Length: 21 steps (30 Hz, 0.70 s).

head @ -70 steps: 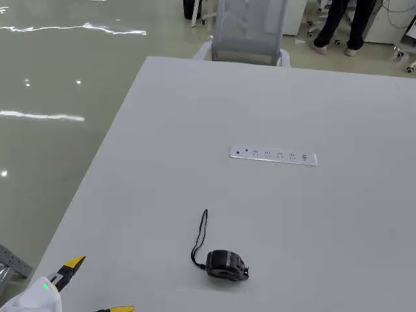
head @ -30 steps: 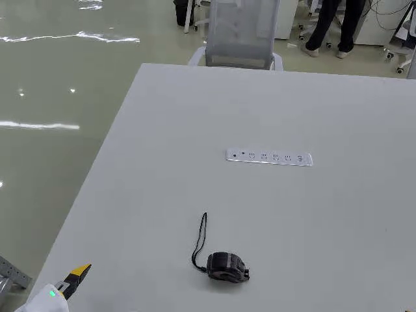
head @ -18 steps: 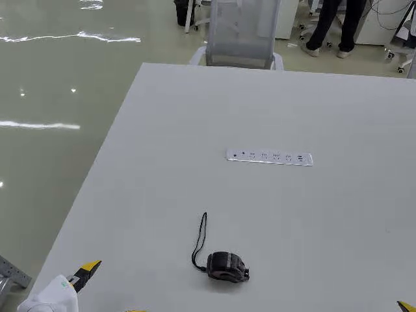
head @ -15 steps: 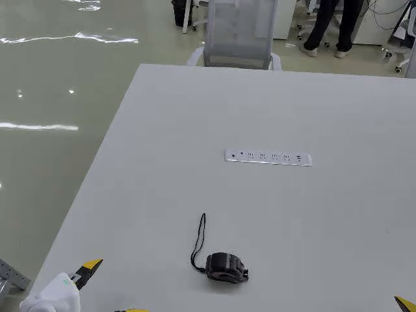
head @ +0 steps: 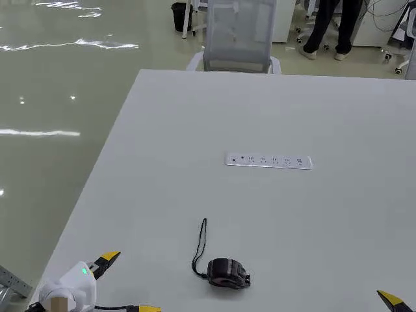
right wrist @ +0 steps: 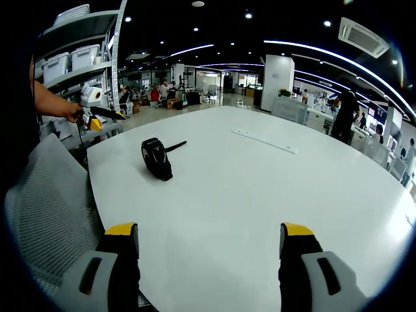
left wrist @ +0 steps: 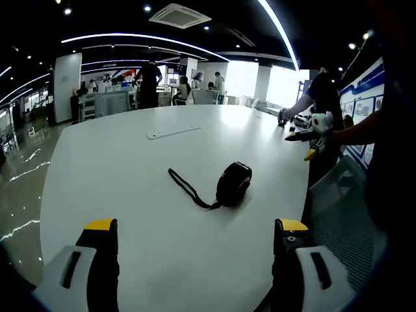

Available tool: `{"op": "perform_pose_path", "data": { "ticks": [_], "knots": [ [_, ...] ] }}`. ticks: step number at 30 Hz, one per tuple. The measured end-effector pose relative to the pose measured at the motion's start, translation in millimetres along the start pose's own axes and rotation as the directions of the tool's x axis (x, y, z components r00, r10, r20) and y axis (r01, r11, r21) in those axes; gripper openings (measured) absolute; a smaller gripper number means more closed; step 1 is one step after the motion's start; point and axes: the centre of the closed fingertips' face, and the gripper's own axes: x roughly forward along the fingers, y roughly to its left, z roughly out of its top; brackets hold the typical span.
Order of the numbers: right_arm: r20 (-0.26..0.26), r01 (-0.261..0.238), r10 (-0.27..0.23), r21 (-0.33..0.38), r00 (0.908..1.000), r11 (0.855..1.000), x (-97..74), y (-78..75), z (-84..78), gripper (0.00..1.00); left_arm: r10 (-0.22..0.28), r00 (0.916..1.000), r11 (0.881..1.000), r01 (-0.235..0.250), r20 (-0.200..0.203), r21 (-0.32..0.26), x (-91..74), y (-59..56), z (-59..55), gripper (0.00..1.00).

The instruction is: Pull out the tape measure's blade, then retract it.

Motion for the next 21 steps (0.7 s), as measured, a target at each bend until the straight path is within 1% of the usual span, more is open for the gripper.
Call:
{"op": "perform_pose_path", "data": {
  "ticks": [2, 3, 4, 7, 11, 16, 18, 21],
  "knots": [
    [0.000, -0.010, 0.010, -0.002, 1.0000, 1.000, 4.7, 0.5, 0.6, 0.91, -0.007, 1.0000, 1.000, 0.007, -0.005, 0.013, 3.4, -2.3, 0.8, 0.99],
    [-0.001, -0.016, 0.016, -0.005, 0.9999, 1.000, 5.9, 2.5, 3.5, 0.91, -0.021, 0.9997, 1.000, 0.021, -0.008, 0.007, 6.1, -4.7, 1.5, 0.99],
    [-0.002, -0.021, 0.020, -0.007, 0.9998, 1.000, 7.1, 3.0, 4.6, 0.91, -0.024, 0.9997, 1.000, 0.024, -0.009, 0.009, 8.2, -5.6, 2.1, 0.99],
    [-0.001, -0.031, 0.031, -0.015, 0.9995, 0.999, 10.8, 1.3, 6.8, 0.91, -0.048, 0.9987, 0.998, 0.048, -0.020, 0.034, 15.0, -9.9, 4.6, 0.99],
    [0.002, -0.041, 0.041, -0.021, 0.9991, 0.999, 17.3, 1.3, 10.7, 0.89, -0.070, 0.9968, 0.995, 0.073, -0.037, 0.068, 25.7, -10.8, 9.2, 0.99],
    [0.002, -0.059, 0.059, -0.031, 0.9983, 0.998, 23.9, 4.4, 15.8, 0.88, -0.093, 0.9951, 0.991, 0.096, -0.032, 0.089, 35.3, -10.4, 17.7, 0.99],
    [0.003, -0.065, 0.065, -0.035, 0.9979, 0.997, 26.3, 5.9, 18.0, 0.88, -0.103, 0.9943, 0.990, 0.105, -0.028, 0.098, 38.8, -10.4, 20.3, 0.99],
    [0.003, -0.072, 0.072, -0.041, 0.9974, 0.997, 30.1, 7.8, 21.7, 0.88, -0.113, 0.9931, 0.988, 0.116, -0.033, 0.103, 43.5, -10.3, 22.6, 0.99]
  ]
}}
